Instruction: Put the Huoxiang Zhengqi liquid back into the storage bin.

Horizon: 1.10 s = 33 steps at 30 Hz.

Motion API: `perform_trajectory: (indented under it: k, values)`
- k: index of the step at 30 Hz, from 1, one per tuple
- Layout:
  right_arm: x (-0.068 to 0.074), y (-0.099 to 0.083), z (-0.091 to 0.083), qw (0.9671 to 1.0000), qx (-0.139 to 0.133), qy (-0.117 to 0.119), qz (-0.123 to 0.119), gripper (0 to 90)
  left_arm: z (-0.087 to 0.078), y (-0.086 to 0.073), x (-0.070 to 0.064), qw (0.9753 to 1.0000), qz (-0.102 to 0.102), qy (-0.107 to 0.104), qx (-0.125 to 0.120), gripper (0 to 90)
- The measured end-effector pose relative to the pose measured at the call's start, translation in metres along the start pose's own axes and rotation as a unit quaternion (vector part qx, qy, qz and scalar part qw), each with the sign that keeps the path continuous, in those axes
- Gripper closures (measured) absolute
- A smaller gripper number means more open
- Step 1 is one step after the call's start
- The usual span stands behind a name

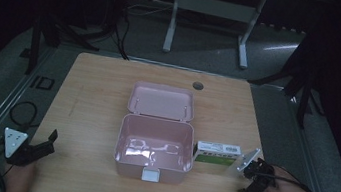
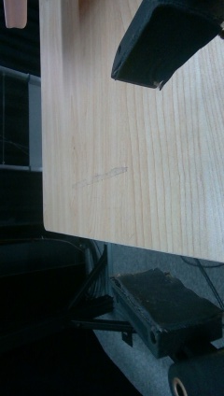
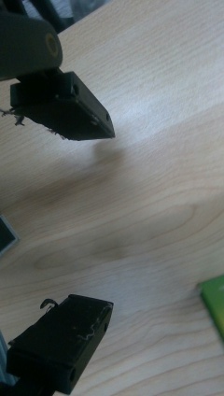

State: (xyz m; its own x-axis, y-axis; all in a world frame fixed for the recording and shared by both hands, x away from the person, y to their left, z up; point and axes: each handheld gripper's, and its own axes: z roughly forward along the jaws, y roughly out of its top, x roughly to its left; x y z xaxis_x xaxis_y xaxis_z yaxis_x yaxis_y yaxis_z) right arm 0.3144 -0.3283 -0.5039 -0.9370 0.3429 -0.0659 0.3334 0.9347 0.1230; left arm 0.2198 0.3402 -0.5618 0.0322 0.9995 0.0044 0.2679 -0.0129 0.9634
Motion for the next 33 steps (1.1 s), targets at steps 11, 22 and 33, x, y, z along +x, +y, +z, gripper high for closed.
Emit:
perform_trajectory:
  k: [11,22,33]
  values:
    - [0.018,0.028,-0.005,0.9983,-0.004,0.032,-0.048,10.4,0.0,0.0,0.0,1.0,0.003,-0.002,0.0,4.5]
    - [0.031,0.056,-0.01,0.9951,0.003,0.048,-0.086,12.8,0.0,0.0,0.0,1.0,0.002,-0.005,0.0,4.5]
    - [0.043,0.084,-0.044,0.9894,-0.016,0.054,-0.134,14.3,0.0,0.0,0.0,1.0,0.001,-0.005,0.001,4.5]
